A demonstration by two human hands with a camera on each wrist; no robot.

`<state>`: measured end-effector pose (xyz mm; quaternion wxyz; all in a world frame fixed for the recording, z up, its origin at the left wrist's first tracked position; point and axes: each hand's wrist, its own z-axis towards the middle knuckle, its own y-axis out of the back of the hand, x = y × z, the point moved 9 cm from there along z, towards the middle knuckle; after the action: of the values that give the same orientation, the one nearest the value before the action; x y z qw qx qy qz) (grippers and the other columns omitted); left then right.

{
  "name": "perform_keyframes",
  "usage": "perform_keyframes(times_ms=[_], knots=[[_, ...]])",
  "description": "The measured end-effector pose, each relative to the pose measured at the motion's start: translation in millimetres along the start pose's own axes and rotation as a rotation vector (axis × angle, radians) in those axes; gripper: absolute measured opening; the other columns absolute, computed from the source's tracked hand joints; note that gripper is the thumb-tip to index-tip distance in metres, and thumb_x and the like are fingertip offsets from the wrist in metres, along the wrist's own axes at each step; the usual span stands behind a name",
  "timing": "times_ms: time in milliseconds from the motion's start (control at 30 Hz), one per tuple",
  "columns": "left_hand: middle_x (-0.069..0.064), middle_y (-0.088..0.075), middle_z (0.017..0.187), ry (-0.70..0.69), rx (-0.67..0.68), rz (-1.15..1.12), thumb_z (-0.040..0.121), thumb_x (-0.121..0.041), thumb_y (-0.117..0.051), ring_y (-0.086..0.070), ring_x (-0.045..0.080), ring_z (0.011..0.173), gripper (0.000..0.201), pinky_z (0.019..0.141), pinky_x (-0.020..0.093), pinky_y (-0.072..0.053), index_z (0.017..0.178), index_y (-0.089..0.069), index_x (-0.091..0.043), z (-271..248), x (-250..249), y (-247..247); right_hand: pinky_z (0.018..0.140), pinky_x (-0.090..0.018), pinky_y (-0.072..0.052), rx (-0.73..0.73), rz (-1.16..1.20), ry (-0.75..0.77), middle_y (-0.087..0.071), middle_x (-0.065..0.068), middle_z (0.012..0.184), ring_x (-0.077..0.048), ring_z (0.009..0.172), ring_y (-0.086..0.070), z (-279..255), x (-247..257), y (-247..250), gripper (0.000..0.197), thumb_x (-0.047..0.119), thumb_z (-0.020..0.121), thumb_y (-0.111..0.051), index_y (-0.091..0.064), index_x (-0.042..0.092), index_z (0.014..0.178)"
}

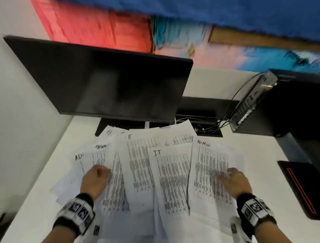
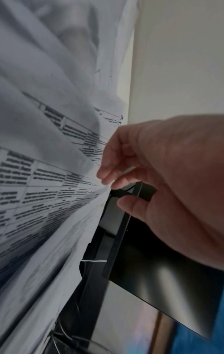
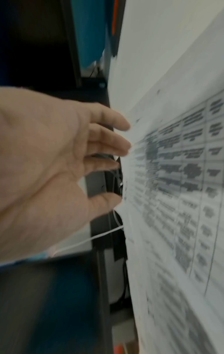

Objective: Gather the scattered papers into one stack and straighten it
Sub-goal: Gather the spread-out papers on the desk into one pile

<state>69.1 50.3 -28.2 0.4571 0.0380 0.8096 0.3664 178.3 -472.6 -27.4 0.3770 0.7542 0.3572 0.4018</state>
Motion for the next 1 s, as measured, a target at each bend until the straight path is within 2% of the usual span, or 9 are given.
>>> perform_keyframes(times_ms=[100, 200, 333, 433, 533, 666, 766, 900, 1000], knots=[[0.013, -0.065, 0.113, 0.123, 0.053, 0.083, 0.090, -0.039, -0.066, -0.062, 0.032, 0.104, 0.044, 0.088, 0.037, -0.048, 0.117, -0.059, -0.004, 4.8, 7.6, -22.2, 0.106, -0.044, -0.046, 0.001, 0.038, -0.279, -0.055, -0.026, 0.142, -0.040, 0.128, -0.055, 16.6, -42.7, 3.1, 0.092, 0.063, 0.081, -0.066, -0.049, -0.003, 0.142], [0.024, -0.045, 0.141, 0.224, 0.022, 0.150, 0.088, -0.048, -0.065, -0.049, 0.038, 0.127, 0.072, 0.107, 0.045, -0.043, 0.136, -0.050, 0.004, -3.8, 10.3, -41.2, 0.102, -0.036, -0.046, 0.104, 0.046, -0.351, -0.055, -0.026, 0.144, -0.039, 0.128, -0.057, 33.3, -61.9, -7.8, 0.105, 0.070, 0.077, -0.065, -0.048, -0.009, 0.143], [0.025, -0.039, 0.144, 0.203, 0.003, 0.130, 0.088, -0.053, -0.062, -0.047, 0.039, 0.128, 0.076, 0.110, 0.048, -0.041, 0.136, -0.050, 0.004, -6.5, -4.2, -67.7, 0.113, -0.041, -0.036, 0.041, -0.065, -0.394, -0.046, -0.025, 0.148, -0.038, 0.137, -0.043, 50.8, -67.3, -10.9, 0.130, 0.084, 0.056, -0.069, -0.039, -0.002, 0.149], [0.023, -0.033, 0.149, 0.178, 0.014, 0.135, 0.088, -0.055, -0.061, -0.046, 0.038, 0.132, 0.084, 0.111, 0.046, -0.041, 0.146, -0.039, 0.001, -11.0, -19.4, -87.6, 0.112, -0.046, -0.029, -0.012, -0.078, -0.470, -0.035, -0.030, 0.147, -0.041, 0.138, -0.035, 52.2, -66.5, -1.3, 0.130, 0.068, 0.056, -0.083, -0.028, -0.006, 0.148], [0.023, -0.026, 0.154, 0.170, 0.008, 0.132, 0.089, -0.051, -0.064, -0.042, 0.038, 0.136, 0.088, 0.111, 0.043, -0.039, 0.150, -0.031, 0.003, -14.4, -31.9, -101.0, 0.109, -0.048, -0.039, 0.057, 0.006, -0.248, -0.046, -0.029, 0.144, -0.042, 0.134, -0.044, 64.3, -43.4, -13.6, 0.120, 0.054, 0.056, -0.091, -0.037, -0.007, 0.144], [0.021, -0.033, 0.147, 0.119, 0.024, 0.129, 0.087, -0.048, -0.067, -0.046, 0.034, 0.129, 0.081, 0.109, 0.042, -0.043, 0.142, -0.038, 0.003, -19.3, -46.4, -117.5, 0.110, -0.044, -0.041, 0.169, 0.159, 0.074, -0.051, -0.017, 0.138, -0.034, 0.128, -0.051, 65.0, -8.6, -37.1, 0.109, 0.057, 0.048, -0.092, -0.054, 0.014, 0.140], [0.020, -0.032, 0.153, 0.122, 0.112, 0.071, 0.085, -0.050, -0.067, -0.044, 0.037, 0.135, 0.087, 0.109, 0.045, -0.044, 0.148, -0.031, 0.000, -20.6, -50.9, -133.2, 0.106, -0.037, -0.041, 0.226, 0.396, 0.031, -0.044, -0.012, 0.139, -0.027, 0.121, -0.050, 63.0, 0.9, -50.0, 0.102, 0.035, 0.065, -0.093, -0.039, 0.011, 0.148], [0.018, -0.031, 0.160, 0.111, 0.266, -0.134, 0.089, -0.067, -0.049, -0.038, 0.036, 0.144, 0.098, 0.112, 0.047, -0.036, 0.156, -0.016, -0.004, -32.2, -73.4, -155.3, 0.101, -0.043, -0.052, 0.405, 0.618, -0.029, -0.068, -0.010, 0.129, -0.028, 0.112, -0.068, 58.9, 26.9, -71.0, 0.120, 0.050, 0.039, -0.098, -0.053, 0.002, 0.140], [0.016, -0.040, 0.156, 0.081, 0.387, -0.190, 0.087, -0.071, -0.047, -0.045, 0.035, 0.139, 0.098, 0.109, 0.041, -0.042, 0.154, -0.021, -0.004, -42.4, -89.9, -174.3, 0.107, -0.045, -0.046, 0.409, 0.593, -0.035, -0.064, -0.015, 0.135, -0.033, 0.122, -0.062, 53.2, 35.3, -68.4, 0.105, 0.042, 0.060, -0.093, -0.049, -0.001, 0.145]])
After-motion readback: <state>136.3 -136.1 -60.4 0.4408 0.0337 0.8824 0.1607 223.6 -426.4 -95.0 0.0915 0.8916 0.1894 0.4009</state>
